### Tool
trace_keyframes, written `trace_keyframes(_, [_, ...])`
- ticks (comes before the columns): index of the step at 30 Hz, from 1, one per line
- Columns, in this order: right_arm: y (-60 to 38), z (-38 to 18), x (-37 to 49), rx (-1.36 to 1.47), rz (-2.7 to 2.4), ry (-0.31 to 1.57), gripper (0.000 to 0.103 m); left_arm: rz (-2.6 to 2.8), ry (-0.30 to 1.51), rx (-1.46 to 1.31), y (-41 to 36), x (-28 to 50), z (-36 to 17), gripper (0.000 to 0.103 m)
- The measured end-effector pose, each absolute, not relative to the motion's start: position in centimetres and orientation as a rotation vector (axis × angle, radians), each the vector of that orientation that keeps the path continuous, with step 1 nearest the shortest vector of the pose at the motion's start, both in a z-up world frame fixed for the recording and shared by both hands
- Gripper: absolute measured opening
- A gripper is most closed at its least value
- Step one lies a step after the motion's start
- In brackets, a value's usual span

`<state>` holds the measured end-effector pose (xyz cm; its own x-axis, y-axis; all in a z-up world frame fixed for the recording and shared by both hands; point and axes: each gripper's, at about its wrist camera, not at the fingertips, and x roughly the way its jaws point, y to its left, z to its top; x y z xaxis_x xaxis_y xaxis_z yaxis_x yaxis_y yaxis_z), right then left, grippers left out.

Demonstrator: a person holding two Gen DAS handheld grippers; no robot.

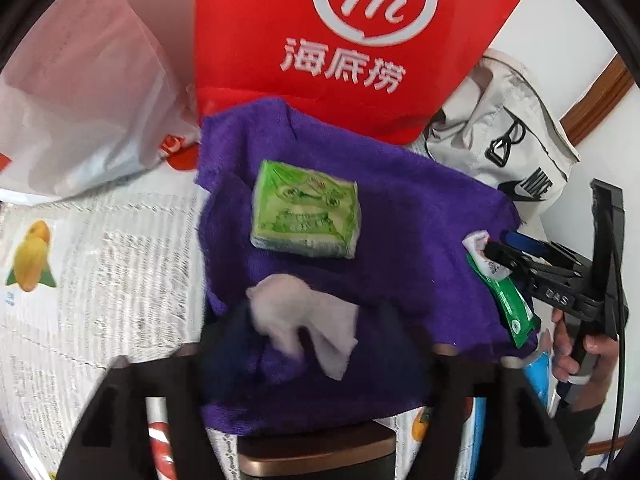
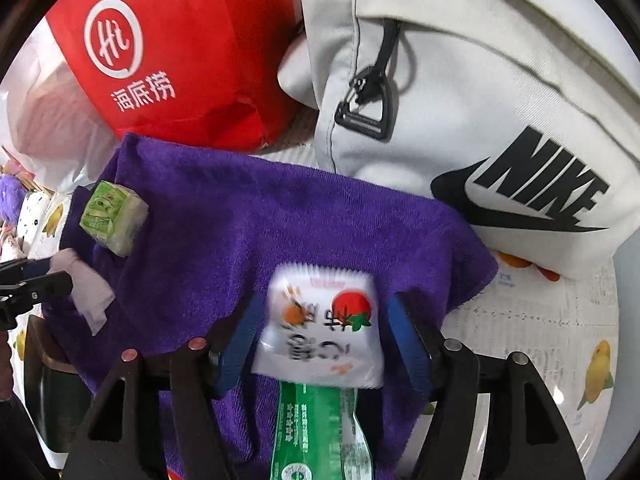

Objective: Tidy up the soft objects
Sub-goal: 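Release the white packet onto the purple towel with the right tool while the left tool drops the cloth there, then withdraw both open tools back toward the remaining items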

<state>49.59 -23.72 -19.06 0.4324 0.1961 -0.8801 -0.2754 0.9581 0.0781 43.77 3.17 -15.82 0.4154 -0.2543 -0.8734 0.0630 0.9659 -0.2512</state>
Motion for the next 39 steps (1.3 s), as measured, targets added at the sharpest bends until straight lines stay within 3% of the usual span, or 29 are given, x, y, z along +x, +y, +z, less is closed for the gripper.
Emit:
trace_keyframes(9, [-23.9, -15.9, 45.9, -0.036, 0.299, 1.048, 0.068, -0.172, 1.054, -0.14, 3.8, 40.5, -12.1, 0.073])
trace_keyframes(21, [-24.2, -9.4, 32.5, 0.033, 0.308, 0.89, 0.068, -0.108, 1.006, -0.174, 7.0, 30.8, -8.5, 0.073])
trace_keyframes(36, [-23.8, -12.1, 20.4, 0.122, 0.306, 0.956, 0.068, -0.118, 1.082, -0.232, 7.2, 20.8, -13.8, 0.073])
trace_keyframes(39, [-24.3, -12.7, 18.8, 0.147, 0.311, 0.95, 0.068, -0.103, 1.105, -0.263, 7.0, 20.8, -14.9, 0.077])
